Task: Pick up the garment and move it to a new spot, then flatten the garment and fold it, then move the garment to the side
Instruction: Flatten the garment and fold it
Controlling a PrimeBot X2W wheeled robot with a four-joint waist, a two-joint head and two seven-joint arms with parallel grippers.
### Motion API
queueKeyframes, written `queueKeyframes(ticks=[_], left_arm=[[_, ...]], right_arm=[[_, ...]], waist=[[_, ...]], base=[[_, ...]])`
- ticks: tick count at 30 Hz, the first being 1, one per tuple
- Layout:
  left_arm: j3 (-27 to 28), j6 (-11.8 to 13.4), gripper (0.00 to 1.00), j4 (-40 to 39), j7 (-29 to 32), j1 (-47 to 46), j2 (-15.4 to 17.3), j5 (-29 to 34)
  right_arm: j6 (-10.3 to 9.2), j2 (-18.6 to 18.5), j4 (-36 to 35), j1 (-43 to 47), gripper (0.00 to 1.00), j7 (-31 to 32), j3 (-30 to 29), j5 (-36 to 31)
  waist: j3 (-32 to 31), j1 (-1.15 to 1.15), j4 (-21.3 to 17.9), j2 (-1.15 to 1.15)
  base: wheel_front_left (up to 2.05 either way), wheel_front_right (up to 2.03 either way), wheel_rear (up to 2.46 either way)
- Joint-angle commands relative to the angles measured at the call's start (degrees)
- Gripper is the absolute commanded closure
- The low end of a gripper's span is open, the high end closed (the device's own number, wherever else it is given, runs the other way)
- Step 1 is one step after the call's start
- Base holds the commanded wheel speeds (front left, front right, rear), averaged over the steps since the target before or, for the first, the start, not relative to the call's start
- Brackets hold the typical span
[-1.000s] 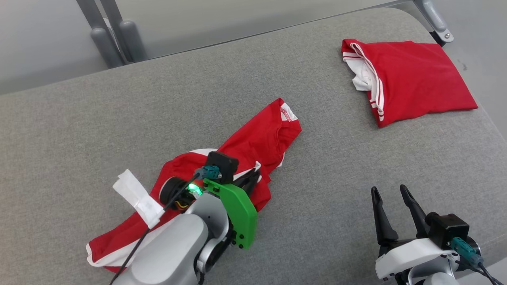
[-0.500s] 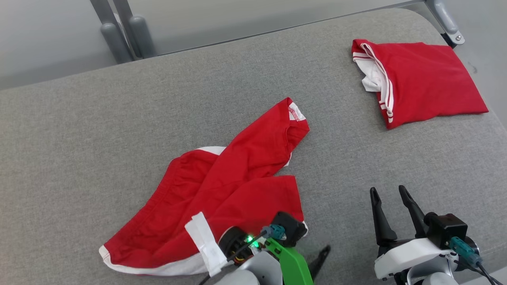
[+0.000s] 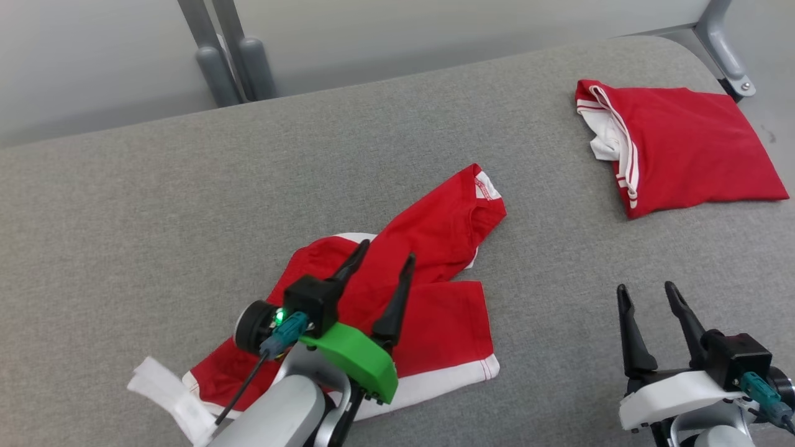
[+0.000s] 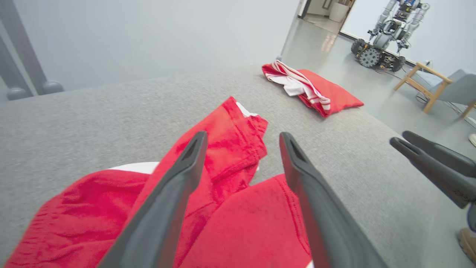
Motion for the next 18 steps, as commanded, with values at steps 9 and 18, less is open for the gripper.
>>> queueKeyframes(ticks=[9, 18], left_arm=[[9.95, 7.33, 0.0, -4.5, -6.31, 10.58, 7.19, 4.44], [26.53, 0.62, 0.0, -8.97, -6.27, 25.44, 6.33, 9.95]], right_arm=[[-0.02, -3.58, -3.45, 2.27, 0.0, -0.16, -2.16, -1.16], [-0.02, -3.42, -3.39, 4.83, 0.0, -0.16, -2.24, -0.91]], waist=[[-6.59, 0.0, 8.64, 0.0], [-9.79, 0.0, 14.11, 0.0]], base=[[0.0, 0.0, 0.0], [0.0, 0.0, 0.0]])
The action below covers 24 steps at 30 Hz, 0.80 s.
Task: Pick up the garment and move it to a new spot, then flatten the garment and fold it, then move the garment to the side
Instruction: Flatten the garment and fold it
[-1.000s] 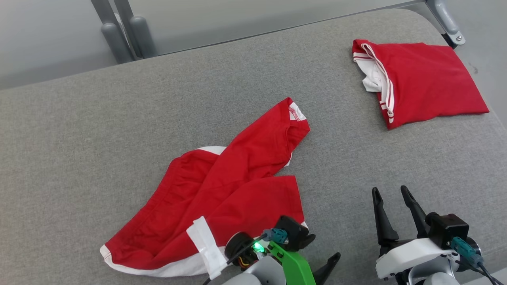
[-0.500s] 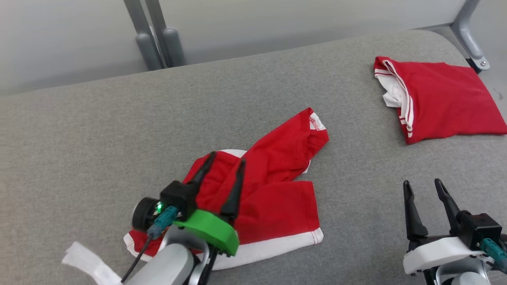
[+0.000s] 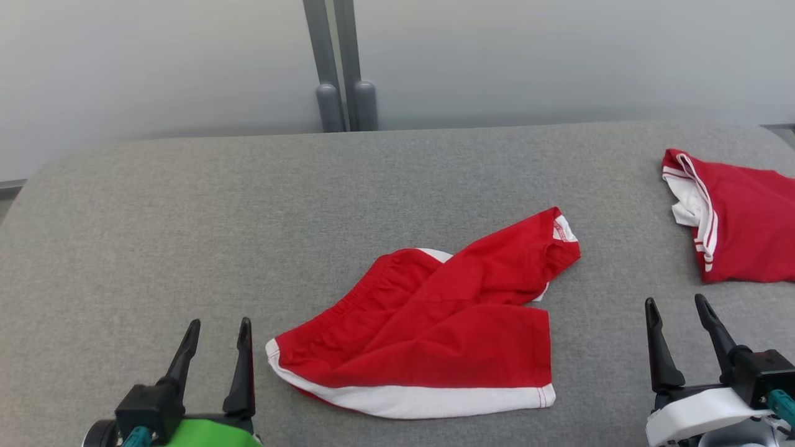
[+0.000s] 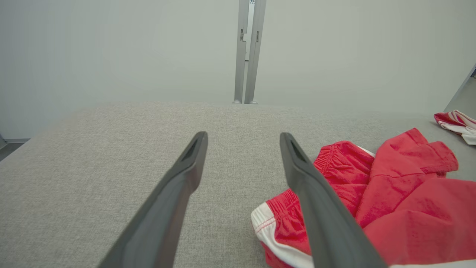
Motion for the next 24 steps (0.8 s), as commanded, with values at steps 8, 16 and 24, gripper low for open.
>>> queueKeyframes(ticks=[8, 16, 24], left_arm=[[11.3, -11.69, 0.0, 1.07, -0.16, 9.1, -4.81, 6.66], [17.71, -16.16, 0.0, 2.19, -0.16, 9.66, -9.26, 11.44], [18.93, -17.51, 0.0, 1.89, -0.16, 8.42, -10.99, 13.37]], right_arm=[[-0.02, 1.85, 1.51, 3.92, 0.0, -0.16, 2.28, -0.65], [-0.02, 2.47, 1.79, 4.46, 0.0, -0.16, 2.89, -1.1], [-0.02, 2.13, 1.47, 3.77, 0.0, -0.16, 4.01, -1.17]], waist=[[-4.0, 0.0, 2.65, 0.0], [-3.95, 0.0, 1.56, 0.0], [-3.64, 0.0, 1.08, 0.0]], base=[[0.0, 0.0, 0.0], [0.0, 0.0, 0.0], [0.0, 0.0, 0.0]])
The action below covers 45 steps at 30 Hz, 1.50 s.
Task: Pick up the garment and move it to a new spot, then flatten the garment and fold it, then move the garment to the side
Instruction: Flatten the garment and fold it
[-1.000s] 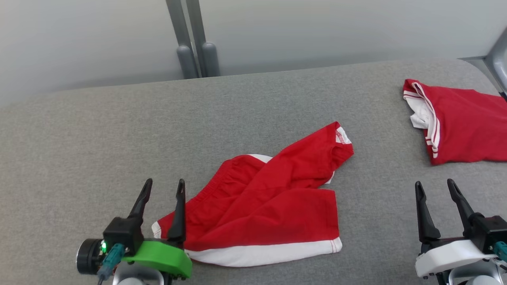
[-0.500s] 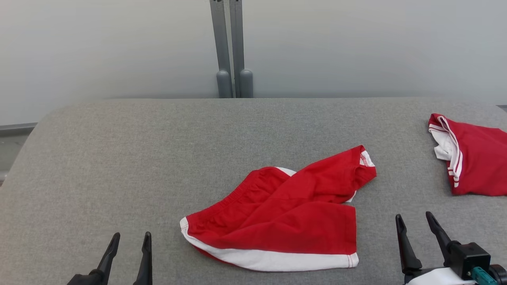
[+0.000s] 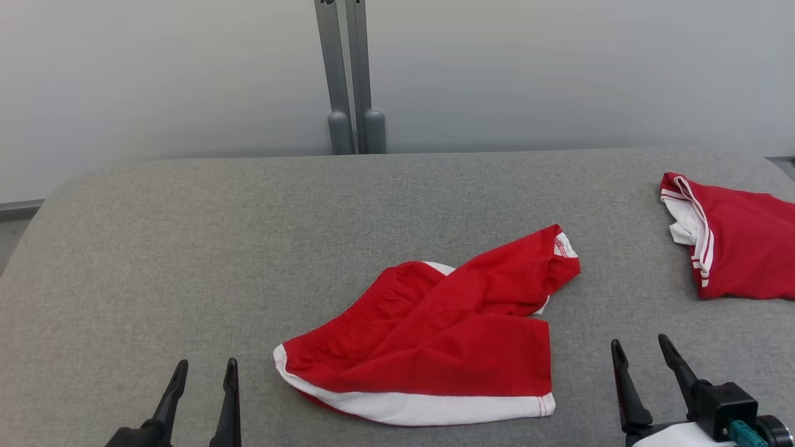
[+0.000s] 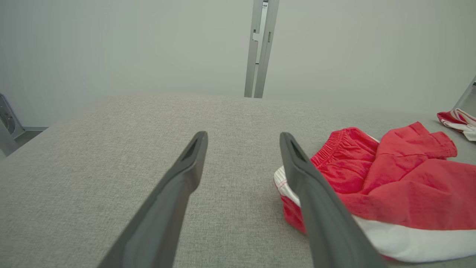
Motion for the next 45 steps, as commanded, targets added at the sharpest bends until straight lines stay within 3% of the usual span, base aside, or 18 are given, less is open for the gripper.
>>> queueKeyframes(ticks=[1, 7, 11, 22, 37, 38, 40, 41, 43, 44, 45], left_arm=[[-0.48, -0.29, 0.0, -0.42, -0.16, -1.34, 0.04, 0.25], [-10.59, -0.32, 0.0, 1.08, -0.17, -8.04, 4.88, -2.25], [-15.72, -0.34, 0.0, 7.55, -0.05, -13.85, 8.05, -3.78], [-19.57, -0.27, 0.0, 18.24, 3.44, -19.97, 10.71, -9.38], [-24.79, -0.28, 0.0, 17.97, 9.63, -19.46, 12.72, -20.23], [-24.91, -0.28, 0.06, 17.71, 10.13, -19.38, 12.93, -20.59], [-25.38, -0.28, 0.56, 17.15, 11.49, -19.05, 13.18, -22.06], [-25.64, -0.28, 0.65, 16.65, 12.12, -18.9, 13.35, -22.84], [-26.12, -0.28, 1.0, 16.05, 13.25, -18.71, 13.73, -23.51], [-26.3, -0.28, 1.0, 15.87, 13.72, -18.61, 13.96, -23.66], [-26.43, -0.28, 1.0, 15.73, 13.9, -18.55, 14.03, -23.87]], right_arm=[[-0.02, -0.31, 0.11, -0.19, 0.0, -0.16, 1.43, 0.46], [-0.02, -4.85, 5.98, -1.81, 0.0, 0.51, 12.22, 3.2], [-0.02, -7.14, 9.61, -3.65, 0.0, 1.56, 17.25, 5.15], [-0.02, -7.61, 15.32, -8.17, 0.0, 2.13, 24.03, 8.6], [-0.01, -7.43, 18.28, -11.09, 0.0, 1.33, 27.54, 12.08], [-0.01, -7.41, 18.39, -11.13, 0.0, 1.27, 27.68, 12.22], [0.0, -7.31, 18.62, -11.32, 0.0, 1.18, 27.98, 12.44], [0.0, -7.23, 18.67, -11.4, 0.0, 1.18, 28.08, 12.47], [0.0, -7.07, 18.84, -11.48, 0.0, 1.3, 28.68, 13.01], [0.0, -7.1, 18.95, -11.66, 0.0, 1.35, 28.94, 13.22], [0.0, -7.07, 19.14, -11.77, 0.11, 1.49, 29.12, 13.67]], waist=[[0.36, 0.0, 0.04, 0.0], [3.42, 0.0, 0.79, 0.0], [5.53, 0.0, 0.67, 0.0], [7.98, 0.0, -1.2, 0.0], [8.0, 0.0, -0.77, 0.0], [7.96, 0.0, -0.72, 0.0], [7.92, 0.0, -0.66, 0.0], [7.9, 0.0, -0.63, 0.0], [7.88, 0.0, -0.57, 0.0], [7.88, 0.0, -0.59, 0.0], [7.87, 0.0, -0.6, 0.0]], base=[[0.0, 0.0, 0.0], [0.0, 0.0, 0.0], [0.0, 0.0, 0.0], [0.0, 0.0, 0.0], [0.0, 0.0, 0.0], [0.0, 0.0, 0.0], [0.0, 0.0, 0.0], [0.0, 0.0, 0.0], [0.0, 0.0, 0.0], [0.0, 0.0, 0.0], [0.0, 0.0, 0.0]])
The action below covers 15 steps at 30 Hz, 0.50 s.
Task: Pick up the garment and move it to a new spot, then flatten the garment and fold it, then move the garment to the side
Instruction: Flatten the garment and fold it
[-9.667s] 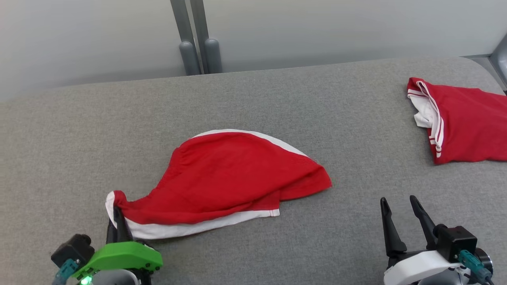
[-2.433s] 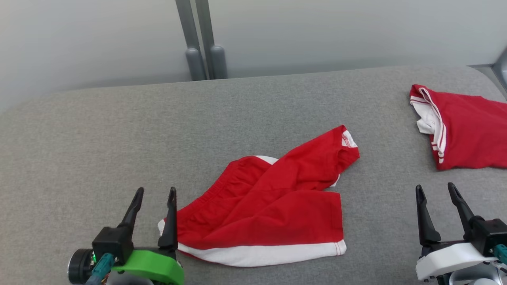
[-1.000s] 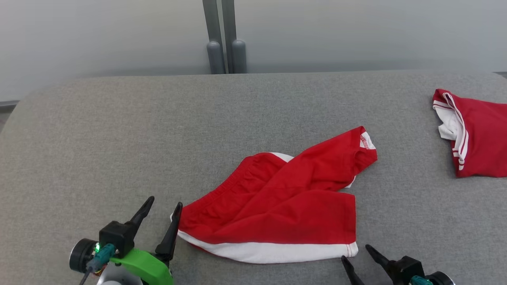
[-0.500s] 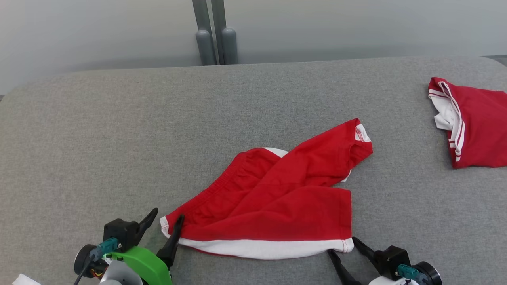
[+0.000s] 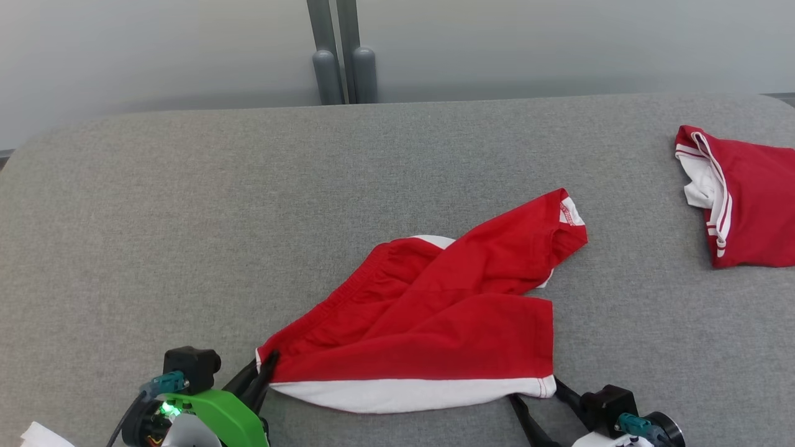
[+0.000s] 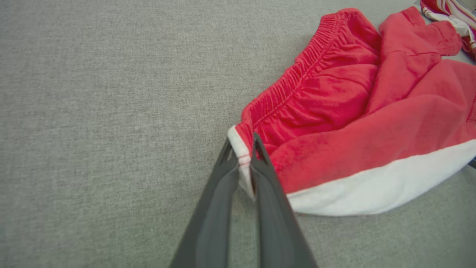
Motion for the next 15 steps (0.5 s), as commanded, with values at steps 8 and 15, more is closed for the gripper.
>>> queueKeyframes(ticks=[8, 15], left_arm=[[2.16, 1.74, 1.0, -5.13, 2.33, 4.24, 0.7, -5.0], [9.25, 9.33, 1.0, -33.05, 7.24, 12.69, 0.36, -16.55]], right_arm=[[0.01, -3.28, -5.63, 0.66, 1.0, 1.61, 1.17, 8.41], [-0.01, -16.04, -33.27, 7.93, 1.0, 6.91, -13.24, 21.12]], waist=[[-0.65, 0.0, -1.23, 0.0], [1.58, 0.0, -2.99, 0.0]], base=[[0.0, 0.0, 0.0], [0.0, 0.0, 0.0]])
